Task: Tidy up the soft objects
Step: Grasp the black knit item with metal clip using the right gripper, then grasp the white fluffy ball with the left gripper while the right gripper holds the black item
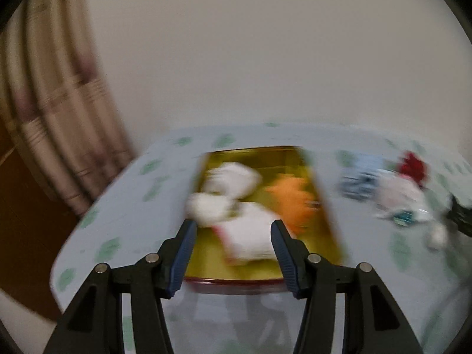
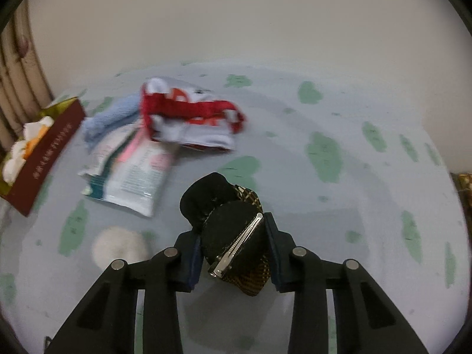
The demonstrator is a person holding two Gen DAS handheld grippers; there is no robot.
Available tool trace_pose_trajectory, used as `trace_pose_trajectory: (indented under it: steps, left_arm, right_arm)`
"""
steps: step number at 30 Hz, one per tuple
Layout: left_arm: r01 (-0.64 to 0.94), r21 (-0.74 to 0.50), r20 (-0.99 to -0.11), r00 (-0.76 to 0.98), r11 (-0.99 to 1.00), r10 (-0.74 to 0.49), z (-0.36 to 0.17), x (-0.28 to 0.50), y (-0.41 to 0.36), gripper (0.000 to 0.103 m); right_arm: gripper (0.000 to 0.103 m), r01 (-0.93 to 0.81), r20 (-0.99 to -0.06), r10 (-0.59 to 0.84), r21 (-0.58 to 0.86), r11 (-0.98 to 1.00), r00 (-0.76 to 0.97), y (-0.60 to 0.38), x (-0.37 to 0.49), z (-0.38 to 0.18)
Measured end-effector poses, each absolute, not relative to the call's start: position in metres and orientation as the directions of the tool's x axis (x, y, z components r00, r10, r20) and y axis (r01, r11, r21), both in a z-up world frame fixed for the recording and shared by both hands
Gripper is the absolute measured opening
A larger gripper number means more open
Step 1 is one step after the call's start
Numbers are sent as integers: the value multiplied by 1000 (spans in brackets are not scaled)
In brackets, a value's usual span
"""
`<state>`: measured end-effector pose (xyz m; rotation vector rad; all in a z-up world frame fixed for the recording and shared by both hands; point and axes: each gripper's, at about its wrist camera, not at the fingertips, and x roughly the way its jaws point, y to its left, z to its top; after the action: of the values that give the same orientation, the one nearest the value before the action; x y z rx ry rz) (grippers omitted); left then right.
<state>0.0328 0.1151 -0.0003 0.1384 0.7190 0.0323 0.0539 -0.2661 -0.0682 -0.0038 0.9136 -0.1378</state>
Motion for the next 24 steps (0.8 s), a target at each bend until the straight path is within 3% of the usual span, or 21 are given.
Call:
trace_pose_trajectory:
  steps: [6, 12, 24]
  left_arm:
    - [307, 86, -719, 678, 948, -155, -7, 29, 27, 54]
    - [531, -39, -802, 488, 846, -344, -38, 35, -55, 54]
    - [561, -160, -858, 328, 812, -396, -78, 71, -124, 54]
  right_arm:
    - [31, 228, -759, -310, -216, 949, 572, -285, 41, -76]
    - [30, 291, -768, -323, -185, 939, 554, -310, 34, -81]
    - [30, 307, -783, -266, -102, 946, 563, -321, 38, -86]
